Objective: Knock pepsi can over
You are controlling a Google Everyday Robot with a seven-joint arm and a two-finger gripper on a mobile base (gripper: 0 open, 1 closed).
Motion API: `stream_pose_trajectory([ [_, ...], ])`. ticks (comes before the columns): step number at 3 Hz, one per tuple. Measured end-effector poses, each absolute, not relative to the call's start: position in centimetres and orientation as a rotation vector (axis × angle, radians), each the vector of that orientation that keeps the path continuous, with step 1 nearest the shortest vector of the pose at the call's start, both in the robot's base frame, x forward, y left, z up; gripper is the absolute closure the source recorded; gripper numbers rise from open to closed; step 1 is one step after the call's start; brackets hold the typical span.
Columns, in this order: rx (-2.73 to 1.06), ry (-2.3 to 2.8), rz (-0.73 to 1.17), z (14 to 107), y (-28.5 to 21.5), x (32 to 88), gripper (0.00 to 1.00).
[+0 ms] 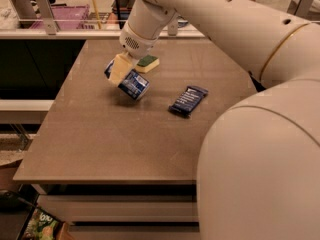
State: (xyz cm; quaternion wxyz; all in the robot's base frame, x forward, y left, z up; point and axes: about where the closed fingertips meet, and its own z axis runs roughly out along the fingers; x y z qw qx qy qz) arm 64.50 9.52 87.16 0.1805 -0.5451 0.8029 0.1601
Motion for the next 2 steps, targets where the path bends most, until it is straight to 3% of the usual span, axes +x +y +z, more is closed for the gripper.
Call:
stream_pose_trajectory([
  [2,-1.563,2.248,0.494,84.8,10.9,65.5,1.0],
])
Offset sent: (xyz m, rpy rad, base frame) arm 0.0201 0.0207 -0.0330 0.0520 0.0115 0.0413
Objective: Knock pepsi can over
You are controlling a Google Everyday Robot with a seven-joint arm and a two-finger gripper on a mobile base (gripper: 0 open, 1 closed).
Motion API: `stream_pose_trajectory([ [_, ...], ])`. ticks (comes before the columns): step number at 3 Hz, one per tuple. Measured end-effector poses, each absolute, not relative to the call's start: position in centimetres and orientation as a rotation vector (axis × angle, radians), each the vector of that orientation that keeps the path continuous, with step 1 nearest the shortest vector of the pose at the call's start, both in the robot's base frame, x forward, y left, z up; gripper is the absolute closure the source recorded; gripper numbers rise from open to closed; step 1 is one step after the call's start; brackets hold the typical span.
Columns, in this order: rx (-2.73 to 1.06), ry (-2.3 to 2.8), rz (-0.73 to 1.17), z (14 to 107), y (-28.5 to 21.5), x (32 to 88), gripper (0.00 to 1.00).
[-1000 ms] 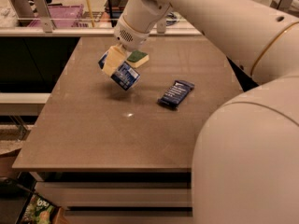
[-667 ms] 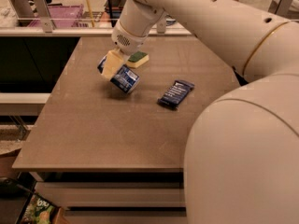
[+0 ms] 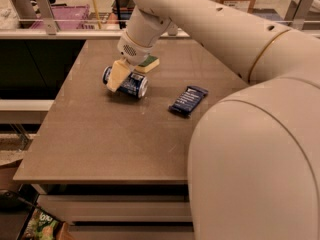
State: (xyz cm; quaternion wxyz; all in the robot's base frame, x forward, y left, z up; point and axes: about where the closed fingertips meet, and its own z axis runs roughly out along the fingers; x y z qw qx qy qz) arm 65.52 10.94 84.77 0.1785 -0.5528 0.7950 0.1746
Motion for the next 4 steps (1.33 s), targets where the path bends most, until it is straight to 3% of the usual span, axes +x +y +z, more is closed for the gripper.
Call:
stream_pose_trajectory([
  [1,-1.556,2.199,0.54,84.16,11.72,66.2,1.0],
  [2,-1.56,2.2,0.542,84.0,11.88,66.15,0.83],
  [4,-1.568,2.202,0.547,83.63,12.19,66.04,0.36],
])
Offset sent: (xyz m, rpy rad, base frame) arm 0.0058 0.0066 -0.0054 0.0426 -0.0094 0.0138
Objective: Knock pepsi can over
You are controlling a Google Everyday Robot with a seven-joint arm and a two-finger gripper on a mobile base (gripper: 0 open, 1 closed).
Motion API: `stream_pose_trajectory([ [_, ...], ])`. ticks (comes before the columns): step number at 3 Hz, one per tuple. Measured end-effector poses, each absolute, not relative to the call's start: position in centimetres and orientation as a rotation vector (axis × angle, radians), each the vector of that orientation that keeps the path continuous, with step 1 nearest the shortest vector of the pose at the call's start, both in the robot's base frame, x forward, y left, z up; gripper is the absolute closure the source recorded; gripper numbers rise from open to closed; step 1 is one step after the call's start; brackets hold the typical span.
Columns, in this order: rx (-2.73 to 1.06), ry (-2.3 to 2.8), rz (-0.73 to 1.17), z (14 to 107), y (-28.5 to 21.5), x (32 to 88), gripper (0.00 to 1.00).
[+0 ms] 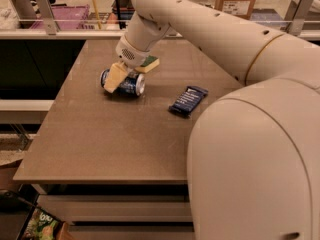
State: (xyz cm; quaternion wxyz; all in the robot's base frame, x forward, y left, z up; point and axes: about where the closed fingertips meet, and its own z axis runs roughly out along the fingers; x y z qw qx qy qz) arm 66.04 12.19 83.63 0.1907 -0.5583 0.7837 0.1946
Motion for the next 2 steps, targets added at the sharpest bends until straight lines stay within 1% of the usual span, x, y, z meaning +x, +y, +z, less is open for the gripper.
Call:
stream_pose_trajectory([
  [1,-1.572,2.203,0.549,83.46,12.34,65.98,0.14],
  [2,-1.577,2.204,0.551,83.27,12.51,65.92,0.0],
])
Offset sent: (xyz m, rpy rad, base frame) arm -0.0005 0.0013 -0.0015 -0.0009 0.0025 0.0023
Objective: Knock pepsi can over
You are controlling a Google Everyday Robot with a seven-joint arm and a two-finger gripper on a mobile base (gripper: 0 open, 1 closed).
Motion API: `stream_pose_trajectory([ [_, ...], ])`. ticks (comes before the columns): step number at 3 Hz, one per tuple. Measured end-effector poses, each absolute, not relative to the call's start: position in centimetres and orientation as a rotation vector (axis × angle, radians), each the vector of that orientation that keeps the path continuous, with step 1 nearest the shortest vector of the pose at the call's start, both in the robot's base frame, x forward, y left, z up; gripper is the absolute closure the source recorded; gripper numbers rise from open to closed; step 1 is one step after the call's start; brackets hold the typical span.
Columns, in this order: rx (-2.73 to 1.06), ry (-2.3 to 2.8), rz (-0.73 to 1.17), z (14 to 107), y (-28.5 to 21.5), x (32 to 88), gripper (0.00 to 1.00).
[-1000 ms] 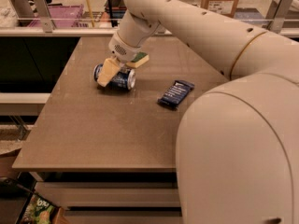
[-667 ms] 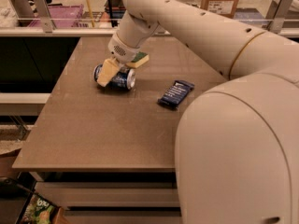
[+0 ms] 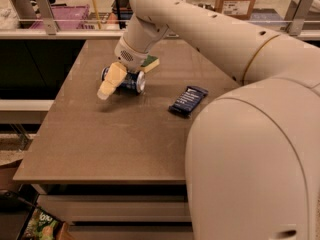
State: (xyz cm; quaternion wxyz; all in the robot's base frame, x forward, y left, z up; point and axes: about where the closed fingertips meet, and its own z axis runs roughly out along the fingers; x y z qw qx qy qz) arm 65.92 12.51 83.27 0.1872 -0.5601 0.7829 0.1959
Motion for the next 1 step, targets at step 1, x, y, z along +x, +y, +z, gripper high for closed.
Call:
stream_pose_trajectory([
  [1,-1.577,2.204,0.551,83.26,12.51,65.91,0.0],
])
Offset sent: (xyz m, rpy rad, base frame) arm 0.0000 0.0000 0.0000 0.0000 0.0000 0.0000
